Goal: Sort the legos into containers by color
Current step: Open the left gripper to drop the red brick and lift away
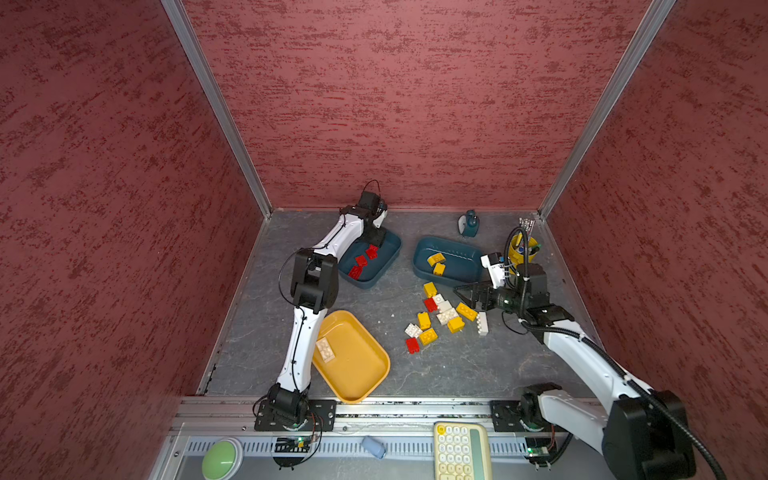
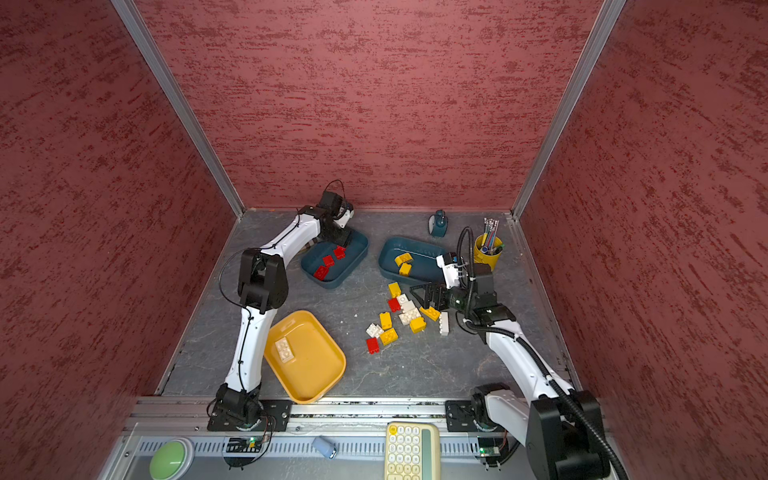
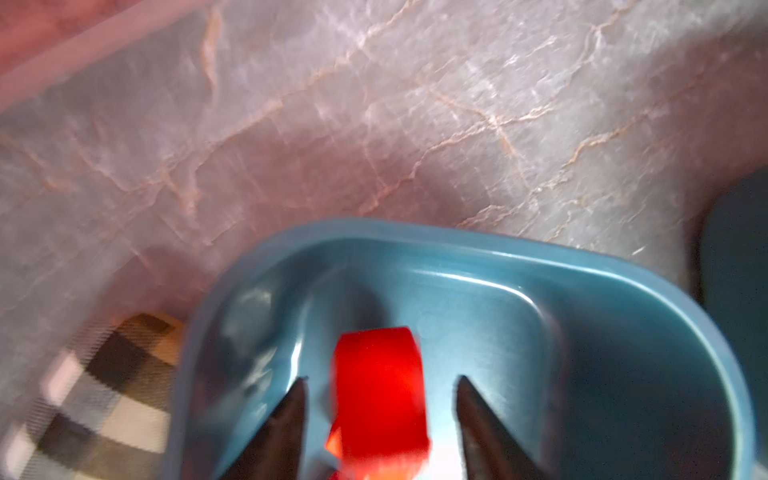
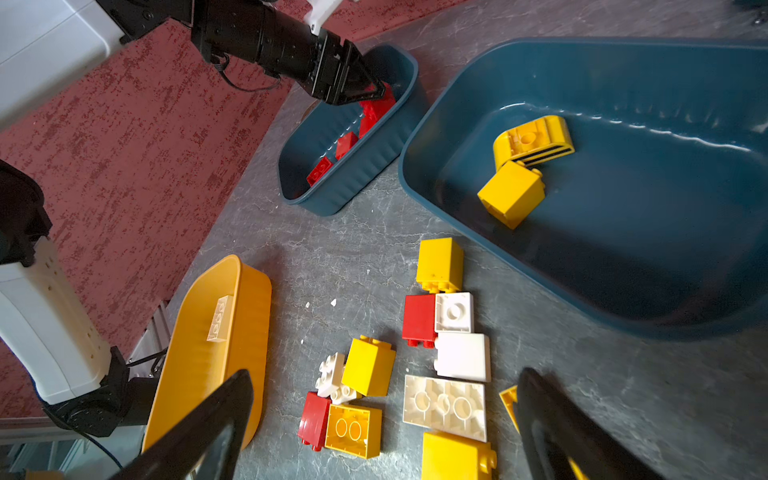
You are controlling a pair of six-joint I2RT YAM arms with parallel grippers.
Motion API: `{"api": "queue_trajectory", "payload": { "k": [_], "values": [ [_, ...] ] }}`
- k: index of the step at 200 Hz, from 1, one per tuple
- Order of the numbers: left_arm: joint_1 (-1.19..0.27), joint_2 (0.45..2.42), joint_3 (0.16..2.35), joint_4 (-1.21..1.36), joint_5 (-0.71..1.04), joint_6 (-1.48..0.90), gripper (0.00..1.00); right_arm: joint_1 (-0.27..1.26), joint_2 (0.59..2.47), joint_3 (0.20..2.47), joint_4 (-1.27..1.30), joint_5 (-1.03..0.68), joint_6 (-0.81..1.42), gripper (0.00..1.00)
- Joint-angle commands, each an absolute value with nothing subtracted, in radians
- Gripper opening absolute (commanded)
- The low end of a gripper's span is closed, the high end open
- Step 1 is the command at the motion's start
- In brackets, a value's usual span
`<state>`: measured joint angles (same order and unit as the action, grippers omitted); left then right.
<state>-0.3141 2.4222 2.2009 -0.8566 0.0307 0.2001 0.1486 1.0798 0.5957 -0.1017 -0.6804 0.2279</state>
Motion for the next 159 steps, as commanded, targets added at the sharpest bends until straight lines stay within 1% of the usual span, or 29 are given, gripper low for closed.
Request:
{"api": "queue_trajectory", "payload": {
  "k": [1,27,57,75,125,159],
  "values": [
    [-0.321,2.385,2.215,-0.882,0.032,0.189,0.66,0.145,1.074,0.615,-0.098,-0.669,0.212,0.99],
    [-0.335,2.295,2.169,-0.915,0.084,0.140,0.71,0.146,1.078,0.616,-0.094,-0.672,0.212,0.99],
    [-0.385,2.158,2.061,-0.929,0.128,0.075,0.75,0.146,1.076,0.617,-0.094,-0.663,0.213,0.99],
    [-0.421,2.078,1.993,-0.934,0.141,0.014,0.76,0.144,1.075,0.618,-0.096,-0.655,0.212,0.99],
    [-0.578,1.905,1.771,-0.888,0.126,-0.196,0.76,0.145,1.069,0.615,-0.100,-0.647,0.217,0.99],
    [-0.697,1.817,1.601,-0.854,0.093,-0.273,0.76,0.145,1.063,0.607,-0.106,-0.650,0.220,0.99]
  ]
}}
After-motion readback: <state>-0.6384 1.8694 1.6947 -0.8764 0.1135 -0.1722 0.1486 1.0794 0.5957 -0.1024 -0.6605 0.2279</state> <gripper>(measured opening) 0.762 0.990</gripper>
